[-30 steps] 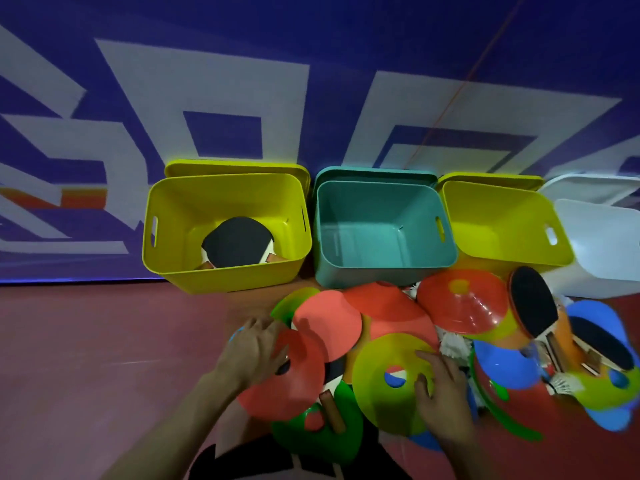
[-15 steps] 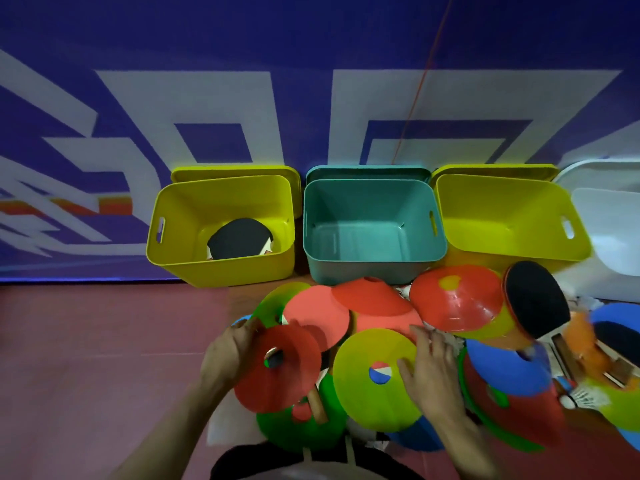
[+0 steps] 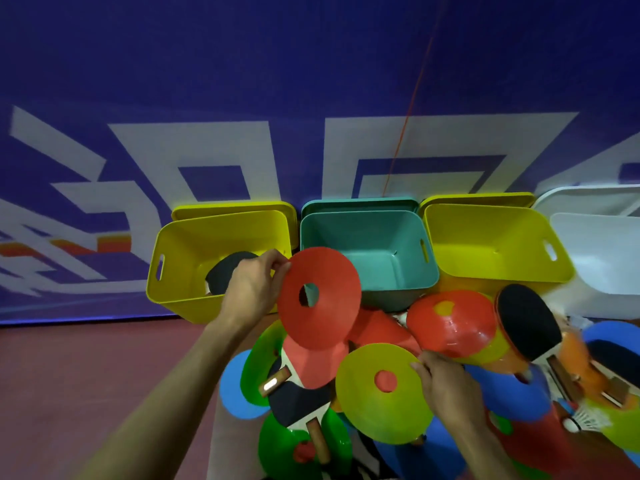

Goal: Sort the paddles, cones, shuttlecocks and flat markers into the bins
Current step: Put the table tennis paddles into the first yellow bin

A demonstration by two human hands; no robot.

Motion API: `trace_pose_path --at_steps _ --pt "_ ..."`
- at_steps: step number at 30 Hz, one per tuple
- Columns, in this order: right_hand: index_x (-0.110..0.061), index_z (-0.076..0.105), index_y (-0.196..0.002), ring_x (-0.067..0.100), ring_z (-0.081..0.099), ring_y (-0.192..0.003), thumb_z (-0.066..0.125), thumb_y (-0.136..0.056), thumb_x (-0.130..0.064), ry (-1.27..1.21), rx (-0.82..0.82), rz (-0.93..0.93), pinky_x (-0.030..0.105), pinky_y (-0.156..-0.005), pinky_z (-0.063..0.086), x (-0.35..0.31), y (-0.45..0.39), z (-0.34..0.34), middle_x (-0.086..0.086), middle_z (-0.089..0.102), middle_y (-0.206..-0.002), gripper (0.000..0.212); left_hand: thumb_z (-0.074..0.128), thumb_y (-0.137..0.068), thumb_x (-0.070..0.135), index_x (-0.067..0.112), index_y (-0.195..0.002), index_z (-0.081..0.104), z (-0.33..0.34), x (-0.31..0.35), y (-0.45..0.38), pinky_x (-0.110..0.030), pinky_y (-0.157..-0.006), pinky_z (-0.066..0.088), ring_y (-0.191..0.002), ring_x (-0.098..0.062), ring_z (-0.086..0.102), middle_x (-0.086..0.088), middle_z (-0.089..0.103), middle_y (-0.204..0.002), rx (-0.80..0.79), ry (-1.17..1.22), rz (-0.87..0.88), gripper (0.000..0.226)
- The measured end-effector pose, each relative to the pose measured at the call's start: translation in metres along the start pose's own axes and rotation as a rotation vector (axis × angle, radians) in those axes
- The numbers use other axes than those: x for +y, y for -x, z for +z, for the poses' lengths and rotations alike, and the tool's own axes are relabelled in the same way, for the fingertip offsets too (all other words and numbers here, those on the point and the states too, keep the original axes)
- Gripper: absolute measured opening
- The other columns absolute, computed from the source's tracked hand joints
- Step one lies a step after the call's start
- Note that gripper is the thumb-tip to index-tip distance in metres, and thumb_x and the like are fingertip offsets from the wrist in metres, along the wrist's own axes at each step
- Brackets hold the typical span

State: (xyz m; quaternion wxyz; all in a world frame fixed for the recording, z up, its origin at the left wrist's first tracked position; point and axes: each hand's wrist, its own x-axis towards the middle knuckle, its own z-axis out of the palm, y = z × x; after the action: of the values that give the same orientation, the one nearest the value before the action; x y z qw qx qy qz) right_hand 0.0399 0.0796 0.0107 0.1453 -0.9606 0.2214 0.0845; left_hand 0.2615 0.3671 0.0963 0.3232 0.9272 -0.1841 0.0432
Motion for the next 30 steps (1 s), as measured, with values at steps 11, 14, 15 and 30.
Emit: trace_pose_path --at_steps 11,14,15,30 --pt "-0.029 0.054 -0.077 0.007 0.054 -0.055 0.053 -0.098 -0.044 -0.326 0.212 0.116 0.035 -0.051 0.04 0.017 0.016 -0.039 -0.006 0.057 -0.059 0.025 0.061 -0.095 0.039 0.015 -0.088 0.068 0.071 0.032 -0.098 -0.031 -0.054 0.051 -0.058 -0.02 0.065 -0.003 0.07 -0.069 -0.115 0.058 -0.039 0.026" --pt "-0.025 0.053 -0.076 0.011 0.055 -0.057 0.055 -0.097 -0.039 -0.45 0.333 0.132 0.031 -0.05 0.038 0.01 0.012 -0.053 -0.002 0.058 -0.061 0.025 0.055 -0.096 0.048 0.02 -0.088 0.064 0.081 0.023 -0.101 -0.033 -0.056 0.055 -0.056 -0.017 0.065 -0.001 0.071 -0.072 -0.138 0.101 -0.11 0.031" --pt "-0.023 0.051 -0.075 0.013 0.054 -0.056 0.055 -0.097 -0.038 -0.461 0.367 0.142 0.031 -0.05 0.037 0.007 0.007 -0.058 -0.001 0.056 -0.06 0.027 0.053 -0.097 0.048 0.022 -0.092 0.064 0.083 0.018 -0.1 -0.035 -0.059 0.056 -0.062 -0.018 0.067 -0.001 0.072 -0.077 -0.147 0.09 -0.131 0.028" --pt "-0.012 0.045 -0.127 0.031 0.072 -0.057 0.051 -0.1 -0.012 -0.977 0.064 0.287 0.05 -0.059 0.06 -0.06 -0.086 -0.023 0.005 0.07 -0.088 0.028 0.059 -0.091 0.038 0.026 -0.082 0.063 0.05 -0.093 0.08 -0.033 -0.055 0.05 -0.067 -0.014 0.07 0.007 0.072 -0.072 -0.132 0.07 -0.22 0.015"
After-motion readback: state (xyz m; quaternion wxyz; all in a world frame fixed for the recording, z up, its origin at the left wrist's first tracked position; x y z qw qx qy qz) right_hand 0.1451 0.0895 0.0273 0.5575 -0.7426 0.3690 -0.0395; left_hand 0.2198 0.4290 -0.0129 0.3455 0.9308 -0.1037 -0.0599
